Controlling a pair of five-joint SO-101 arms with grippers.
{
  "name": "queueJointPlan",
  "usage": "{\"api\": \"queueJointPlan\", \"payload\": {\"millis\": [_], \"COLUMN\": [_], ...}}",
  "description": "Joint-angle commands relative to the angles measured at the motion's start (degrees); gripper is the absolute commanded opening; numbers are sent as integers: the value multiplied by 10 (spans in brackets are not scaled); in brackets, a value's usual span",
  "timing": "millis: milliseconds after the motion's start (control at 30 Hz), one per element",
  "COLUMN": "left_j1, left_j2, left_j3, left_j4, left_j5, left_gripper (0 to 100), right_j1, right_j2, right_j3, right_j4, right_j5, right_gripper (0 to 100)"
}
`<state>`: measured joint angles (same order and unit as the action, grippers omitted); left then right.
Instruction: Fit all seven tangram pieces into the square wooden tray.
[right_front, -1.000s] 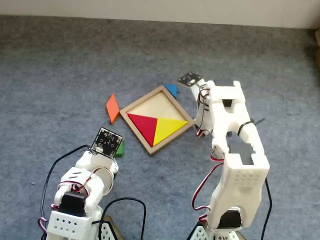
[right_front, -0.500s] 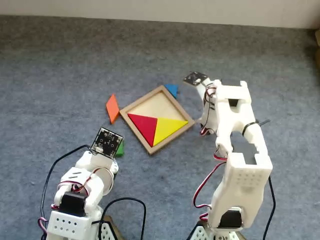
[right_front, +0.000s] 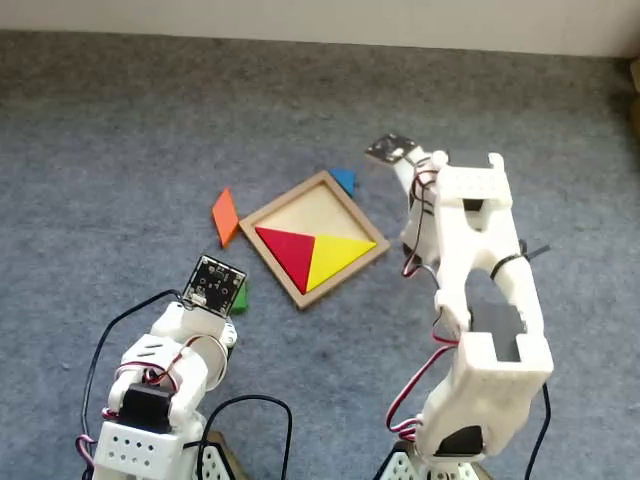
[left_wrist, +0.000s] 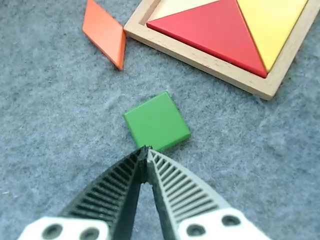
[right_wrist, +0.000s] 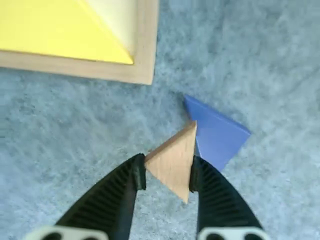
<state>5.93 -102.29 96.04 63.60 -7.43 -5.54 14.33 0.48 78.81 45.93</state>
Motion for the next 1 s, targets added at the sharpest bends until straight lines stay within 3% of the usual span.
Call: {"api": "queueJointPlan", "payload": {"millis": [0, 233, 467, 967], "left_j1": [-1, -1, -1, -1], "left_j2": [-9, -9, -9, -9], "left_j3": [11, 11, 11, 11], "left_j4": [3, 3, 3, 3], "left_j5": [3, 3, 3, 3], "left_gripper": [8, 8, 8, 8], "right_j1": [-40, -145, -189, -175], "right_j2": [-51, -52, -18, 98], "right_j3": [-10, -7, -9, -71], "right_j4": [3, -99, -189, -182], "right_j5": [-43, -163, -238, -257], "right_gripper": [94, 94, 94, 134]}}
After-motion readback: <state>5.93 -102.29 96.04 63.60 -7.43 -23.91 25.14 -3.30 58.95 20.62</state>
